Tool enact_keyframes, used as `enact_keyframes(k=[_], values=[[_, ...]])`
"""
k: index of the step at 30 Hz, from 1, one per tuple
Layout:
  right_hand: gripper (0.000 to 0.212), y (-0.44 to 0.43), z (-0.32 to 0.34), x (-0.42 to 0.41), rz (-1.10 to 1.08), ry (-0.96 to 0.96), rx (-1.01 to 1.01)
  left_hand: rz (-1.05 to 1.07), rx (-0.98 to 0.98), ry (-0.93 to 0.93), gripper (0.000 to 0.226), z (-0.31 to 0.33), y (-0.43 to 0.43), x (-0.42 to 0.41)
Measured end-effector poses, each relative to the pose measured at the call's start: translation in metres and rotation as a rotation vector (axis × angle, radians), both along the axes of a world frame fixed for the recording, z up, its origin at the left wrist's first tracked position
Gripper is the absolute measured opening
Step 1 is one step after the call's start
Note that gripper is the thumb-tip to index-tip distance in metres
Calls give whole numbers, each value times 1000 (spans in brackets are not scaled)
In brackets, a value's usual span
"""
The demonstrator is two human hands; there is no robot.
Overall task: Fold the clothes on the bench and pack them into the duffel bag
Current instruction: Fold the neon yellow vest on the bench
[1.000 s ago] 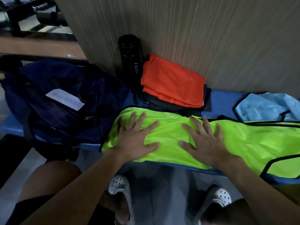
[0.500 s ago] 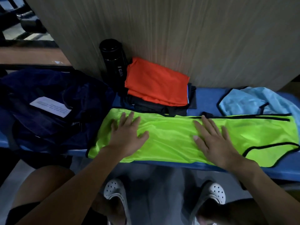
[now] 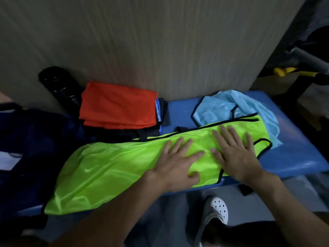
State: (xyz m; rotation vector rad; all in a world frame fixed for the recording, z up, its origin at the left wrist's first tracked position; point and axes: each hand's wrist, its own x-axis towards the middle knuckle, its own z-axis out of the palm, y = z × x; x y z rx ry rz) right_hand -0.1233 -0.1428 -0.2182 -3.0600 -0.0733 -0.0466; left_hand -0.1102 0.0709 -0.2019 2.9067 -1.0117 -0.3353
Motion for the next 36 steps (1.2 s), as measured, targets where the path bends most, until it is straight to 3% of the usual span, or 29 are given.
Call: enact_keyframes(k=[4,6,9,11,14,18,24,26,28,30,33,36], values=[[45,-21,17,1,-164,-337,184,-26,-170,-188,59,19,-34,18],[37,-36,23,-1,-327,-416,269,-58,-284,-182,48,29,-64,38],[27,-66,27,-3,-554,-372,404,-105,-369,-50,43,43,-113,68],[33,-78,29,-6,-616,-267,421,-110,-407,7,44,49,-141,83],[45,-82,31,-10,-618,-131,365,-117,-405,19,41,54,-171,96],[30,-84,32,-9,-580,-131,365,-100,-399,47,11,54,-184,104],[15,-93,33,-3,-461,-403,726,-33,-723,163,24,50,-180,113],[17,-95,35,6,-424,-496,872,-25,-890,172,29,55,-180,117],[25,-97,33,13,-453,-496,959,-25,-929,227,30,55,-180,119],[35,-99,28,13,-482,-427,942,-41,-864,275,24,52,-181,119],[37,-104,23,7,-522,-306,709,-42,-798,288,14,48,-184,119],[37,-107,25,0,-639,-141,479,-75,-667,315,37,48,-188,119]])
